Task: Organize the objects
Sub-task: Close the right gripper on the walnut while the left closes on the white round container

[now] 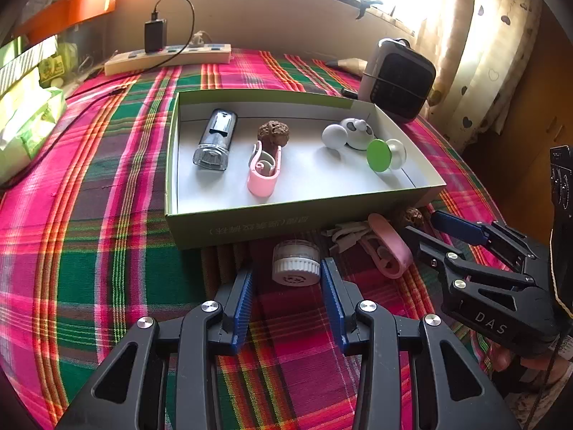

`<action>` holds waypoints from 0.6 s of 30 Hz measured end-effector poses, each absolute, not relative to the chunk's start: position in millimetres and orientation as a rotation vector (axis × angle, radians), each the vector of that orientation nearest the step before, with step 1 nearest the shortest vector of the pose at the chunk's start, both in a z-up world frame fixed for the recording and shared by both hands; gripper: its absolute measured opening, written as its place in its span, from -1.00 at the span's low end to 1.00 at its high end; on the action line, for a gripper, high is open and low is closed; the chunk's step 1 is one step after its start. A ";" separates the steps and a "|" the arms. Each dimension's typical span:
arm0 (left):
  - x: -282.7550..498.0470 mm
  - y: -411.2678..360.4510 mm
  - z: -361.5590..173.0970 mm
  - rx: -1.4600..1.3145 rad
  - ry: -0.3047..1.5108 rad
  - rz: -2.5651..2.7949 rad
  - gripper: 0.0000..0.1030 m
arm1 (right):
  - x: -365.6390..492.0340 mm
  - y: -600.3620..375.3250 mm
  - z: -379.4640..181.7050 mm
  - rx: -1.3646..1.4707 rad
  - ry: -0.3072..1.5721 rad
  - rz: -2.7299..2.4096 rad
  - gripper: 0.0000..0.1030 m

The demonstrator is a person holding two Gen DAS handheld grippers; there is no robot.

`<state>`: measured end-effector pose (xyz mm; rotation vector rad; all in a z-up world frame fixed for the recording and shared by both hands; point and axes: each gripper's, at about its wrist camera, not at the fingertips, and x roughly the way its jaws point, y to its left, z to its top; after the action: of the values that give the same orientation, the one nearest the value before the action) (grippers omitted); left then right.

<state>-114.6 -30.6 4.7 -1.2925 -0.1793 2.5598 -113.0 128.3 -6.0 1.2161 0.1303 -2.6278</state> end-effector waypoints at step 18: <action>-114.3 -29.0 4.5 -1.289 -0.167 2.565 -0.31 | -118.6 128.5 -13.3 1.237 0.080 -2.579 -0.30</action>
<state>-114.3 -29.0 4.5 -1.2886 -0.1675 2.5655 -118.6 128.5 -13.3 1.2366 0.0796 -2.5792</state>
